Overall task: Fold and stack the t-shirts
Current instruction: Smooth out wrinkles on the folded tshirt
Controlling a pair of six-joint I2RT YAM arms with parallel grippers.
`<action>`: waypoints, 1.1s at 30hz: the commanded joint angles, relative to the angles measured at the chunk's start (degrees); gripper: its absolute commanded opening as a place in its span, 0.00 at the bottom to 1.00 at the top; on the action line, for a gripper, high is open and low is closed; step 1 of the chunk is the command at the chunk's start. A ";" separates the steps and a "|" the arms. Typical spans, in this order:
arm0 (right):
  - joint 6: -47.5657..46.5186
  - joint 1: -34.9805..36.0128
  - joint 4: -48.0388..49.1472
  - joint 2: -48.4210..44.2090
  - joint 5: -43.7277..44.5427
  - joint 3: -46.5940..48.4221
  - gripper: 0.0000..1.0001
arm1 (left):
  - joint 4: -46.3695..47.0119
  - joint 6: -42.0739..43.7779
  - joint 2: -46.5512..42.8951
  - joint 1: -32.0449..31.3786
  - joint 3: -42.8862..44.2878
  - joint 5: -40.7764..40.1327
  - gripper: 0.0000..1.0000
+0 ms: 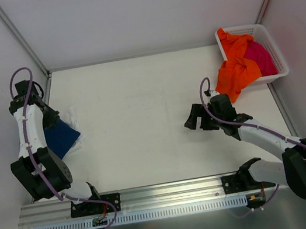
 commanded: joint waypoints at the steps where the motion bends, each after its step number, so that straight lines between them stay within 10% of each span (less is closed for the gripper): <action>1: 0.45 -0.04 1.40 -0.56 -0.97 1.03 0.97 | -0.34 -2.38 -0.57 -2.90 2.75 -2.96 0.19; 33: -1.57 -0.13 1.13 3.57 -1.58 -0.82 0.97 | -0.07 -25.23 8.38 -6.34 -3.13 -29.16 0.17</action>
